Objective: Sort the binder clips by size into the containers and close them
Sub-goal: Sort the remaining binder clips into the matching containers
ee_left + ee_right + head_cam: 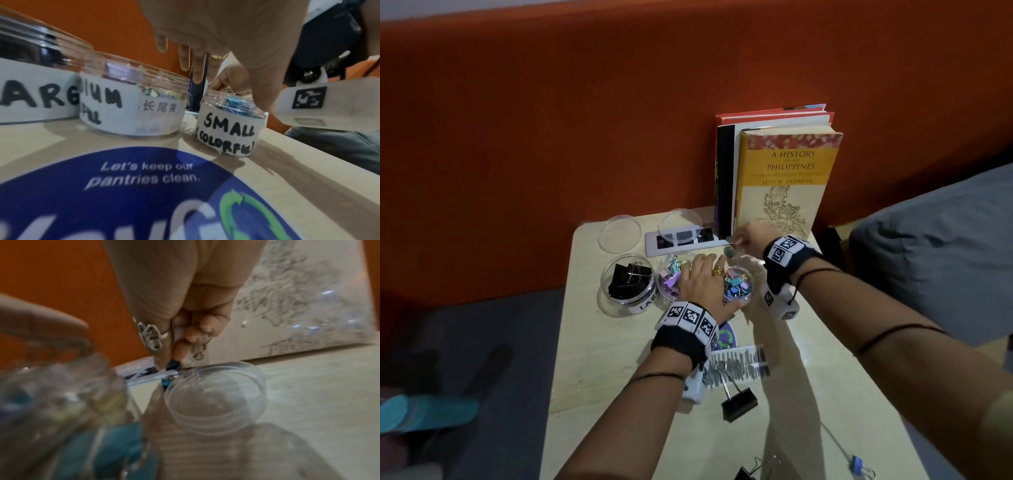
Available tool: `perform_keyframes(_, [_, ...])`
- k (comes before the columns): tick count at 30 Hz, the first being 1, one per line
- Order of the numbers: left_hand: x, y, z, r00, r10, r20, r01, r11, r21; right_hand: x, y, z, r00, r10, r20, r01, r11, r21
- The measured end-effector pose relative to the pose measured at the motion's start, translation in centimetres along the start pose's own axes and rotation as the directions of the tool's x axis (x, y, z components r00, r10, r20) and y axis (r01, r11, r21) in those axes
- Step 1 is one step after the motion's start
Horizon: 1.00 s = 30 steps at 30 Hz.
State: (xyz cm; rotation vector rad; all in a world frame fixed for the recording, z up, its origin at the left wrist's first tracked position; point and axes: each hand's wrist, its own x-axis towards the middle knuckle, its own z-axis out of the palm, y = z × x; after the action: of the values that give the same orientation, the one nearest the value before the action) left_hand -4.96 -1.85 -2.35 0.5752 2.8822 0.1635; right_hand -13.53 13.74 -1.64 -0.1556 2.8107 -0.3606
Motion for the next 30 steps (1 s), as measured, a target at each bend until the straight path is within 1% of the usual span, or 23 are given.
perform_keyframes(3, [1.5,0.1,-0.4,1.0,-0.003,0.023,0.002,0.999,0.043,1.2,-0.7,0.0,0.992,-0.053,0.114,0.069,0.988,-0.14])
perform_keyframes(6, [2.7,-0.1,-0.3,0.997,-0.042,0.059,0.038,0.997,0.063,2.1,-0.9,0.5,0.974,-0.062,0.217,0.113,0.966,-0.231])
perform_keyframes(8, [3.0,-0.7,-0.3,0.994,-0.088,0.071,0.084,0.995,0.062,2.3,-0.9,0.8,0.975,-0.059,0.213,0.116,0.957,-0.266])
perform_keyframes(12, [3.4,-1.3,-0.4,0.987,-0.134,0.09,0.133,0.991,0.019,2.5,-1.3,1.1,0.98,-0.037,0.196,0.08,0.973,-0.215])
perform_keyframes(13, [3.4,-1.3,-0.4,0.986,-0.137,0.094,0.136,0.991,0.015,2.5,-1.3,1.2,0.982,-0.036,0.184,0.071,0.98,-0.187])
perform_keyframes(15, [3.2,-1.3,-0.4,0.986,-0.136,0.101,0.135,0.991,0.01,2.1,-0.9,1.1,0.994,-0.059,0.097,0.068,0.993,-0.092])
perform_keyframes(17, [2.9,-1.3,-0.4,0.989,-0.122,0.089,0.123,0.992,-0.002,0.9,-0.3,0.4,0.996,-0.075,-0.044,0.079,0.991,0.107])
perform_keyframes(18, [2.6,-1.2,-0.4,0.992,-0.108,0.058,0.109,0.994,-0.018,-0.1,0.0,-0.1,0.992,-0.07,-0.104,0.09,0.974,0.206])
perform_keyframes(19, [2.3,-1.0,-0.4,0.995,-0.095,0.019,0.095,0.995,-0.039,-1.2,0.1,-0.4,0.99,-0.057,-0.129,0.091,0.958,0.273])
perform_keyframes(20, [1.9,-0.9,-0.4,0.996,-0.088,-0.018,0.087,0.994,-0.06,-2.3,0.0,-0.6,0.99,-0.06,-0.126,0.096,0.946,0.31])
perform_keyframes(21, [1.3,-0.7,-0.4,0.995,-0.088,-0.045,0.084,0.993,-0.081,-3.4,-0.1,-0.7,0.991,-0.078,-0.105,0.107,0.944,0.312])
perform_keyframes(23, [0.1,-0.8,-0.6,0.993,-0.095,-0.069,0.086,0.989,-0.121,-5.0,-0.7,-0.3,0.994,-0.104,-0.039,0.11,0.963,0.247])
perform_keyframes(25, [-1.4,-1.0,-0.6,0.993,-0.092,-0.068,0.08,0.984,-0.157,-6.5,-0.9,0.2,0.998,-0.062,-0.005,0.062,0.974,0.218])
perform_keyframes(26, [-2.2,-1.2,-0.5,0.994,-0.088,-0.059,0.077,0.983,-0.168,-7.2,-0.8,0.3,0.999,-0.034,-0.029,0.04,0.972,0.233])
perform_keyframes(29, [-5.4,-1.6,-0.2,0.998,-0.063,-0.026,0.057,0.98,-0.193,-11.2,-0.4,0.8,0.982,0.035,-0.187,0.024,0.951,0.308])
perform_keyframes(30, [-6.6,-1.6,0.0,0.999,-0.038,-0.01,0.035,0.977,-0.212,-13.0,-0.1,1.2,0.977,0.051,-0.208,0.02,0.946,0.324])
